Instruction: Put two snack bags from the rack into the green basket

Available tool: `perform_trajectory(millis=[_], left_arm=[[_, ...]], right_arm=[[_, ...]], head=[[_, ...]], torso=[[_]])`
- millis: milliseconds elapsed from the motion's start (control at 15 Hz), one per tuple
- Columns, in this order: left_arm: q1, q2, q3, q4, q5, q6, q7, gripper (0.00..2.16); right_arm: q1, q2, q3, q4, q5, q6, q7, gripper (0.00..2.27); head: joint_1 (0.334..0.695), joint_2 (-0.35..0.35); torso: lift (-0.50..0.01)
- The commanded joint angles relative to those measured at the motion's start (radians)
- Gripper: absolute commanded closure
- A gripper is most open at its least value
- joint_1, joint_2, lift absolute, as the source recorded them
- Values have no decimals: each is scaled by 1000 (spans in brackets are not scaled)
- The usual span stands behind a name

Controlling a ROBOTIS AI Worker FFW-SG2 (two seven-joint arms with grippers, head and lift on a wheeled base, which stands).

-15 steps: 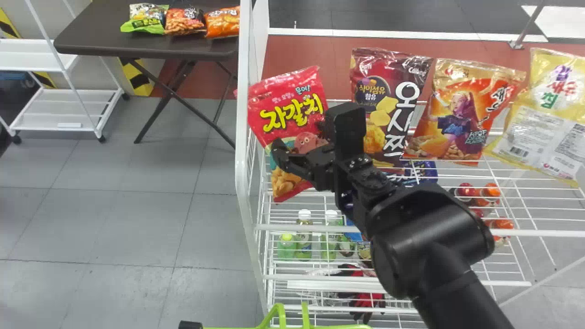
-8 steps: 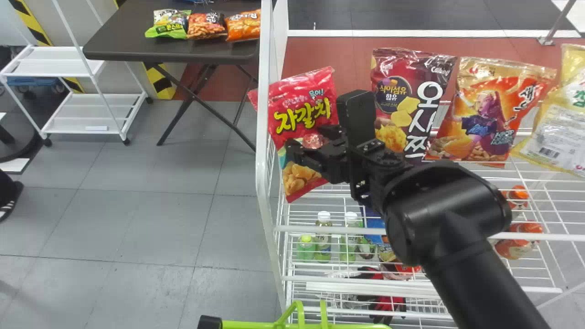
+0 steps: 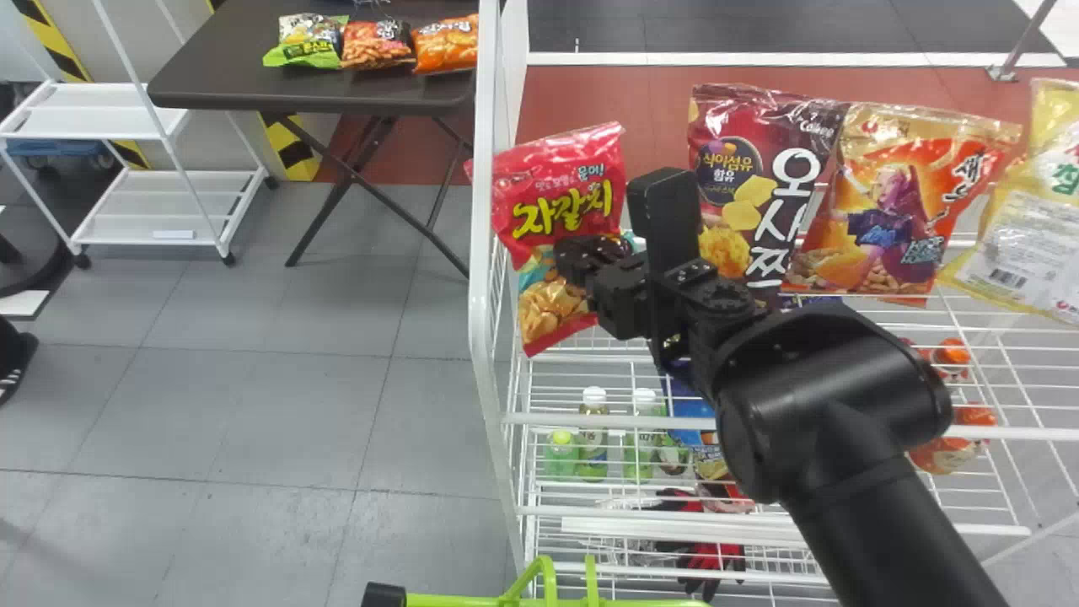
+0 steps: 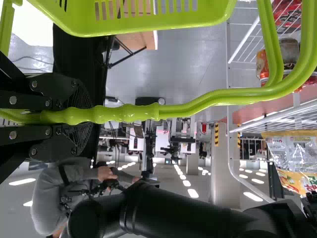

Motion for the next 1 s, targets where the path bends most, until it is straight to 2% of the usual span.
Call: perform_trajectory(millis=[0,333,400,600,933], left_arm=[[5,0,-1,0,0,0,0,2138],[20,0,2,-8,1,-3,-6,2138],[20,0,2,-9,1,-3,-8,2138],[20,0,-4,-9,1,-3,-8,2138],[21,0,-19,-17,1,-3,-12,2138]], right_arm=[[7,-3,-13,-4,3,-48,0,2236],[131,-11,-33,-123,3,-144,-3,2236],[165,-22,-37,-166,0,-150,2,2236],[271,-68,-51,-293,-11,-177,34,2236],[508,-157,-93,-550,-13,-177,33,2236]], head=[[695,47],[695,29],[695,28],[695,18],[695,-36]], torso=[[-7],[-7],[-7],[-7],[-7]])
